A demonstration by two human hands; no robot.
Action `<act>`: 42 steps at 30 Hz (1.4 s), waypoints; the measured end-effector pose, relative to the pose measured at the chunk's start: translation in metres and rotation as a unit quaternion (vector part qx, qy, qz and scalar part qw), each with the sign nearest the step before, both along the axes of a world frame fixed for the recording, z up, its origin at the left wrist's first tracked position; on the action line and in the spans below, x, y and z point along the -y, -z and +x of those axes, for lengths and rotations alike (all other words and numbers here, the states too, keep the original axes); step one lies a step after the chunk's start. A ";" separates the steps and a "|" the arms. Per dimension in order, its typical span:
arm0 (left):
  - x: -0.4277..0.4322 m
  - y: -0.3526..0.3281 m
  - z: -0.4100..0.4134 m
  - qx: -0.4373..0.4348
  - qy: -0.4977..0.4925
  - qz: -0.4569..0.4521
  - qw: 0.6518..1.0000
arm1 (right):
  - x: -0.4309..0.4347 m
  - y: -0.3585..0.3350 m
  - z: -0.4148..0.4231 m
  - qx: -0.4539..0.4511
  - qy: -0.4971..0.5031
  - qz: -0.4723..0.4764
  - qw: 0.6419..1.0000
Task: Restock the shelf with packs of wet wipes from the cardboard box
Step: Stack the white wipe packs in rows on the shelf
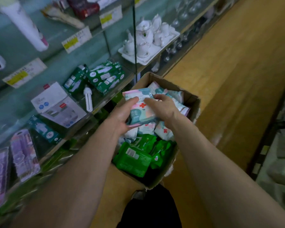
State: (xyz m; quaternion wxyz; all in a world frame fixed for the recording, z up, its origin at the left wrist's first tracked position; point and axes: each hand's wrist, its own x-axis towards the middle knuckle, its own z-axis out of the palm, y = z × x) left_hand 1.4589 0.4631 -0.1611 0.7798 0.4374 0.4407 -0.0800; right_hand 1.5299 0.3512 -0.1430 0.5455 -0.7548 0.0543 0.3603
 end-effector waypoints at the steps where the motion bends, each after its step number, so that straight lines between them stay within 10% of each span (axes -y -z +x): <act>1: 0.007 -0.010 0.004 0.005 -0.011 -0.002 1.000 | 0.008 -0.011 -0.002 0.008 0.004 -0.011 1.000; 24: 0.332 -0.204 0.060 0.205 0.189 -0.198 0.940 | 0.320 -0.190 -0.031 0.184 0.439 0.121 0.871; 42: 0.680 -0.273 0.025 0.166 0.466 -0.275 0.824 | 0.633 -0.252 -0.120 0.309 0.668 0.048 0.675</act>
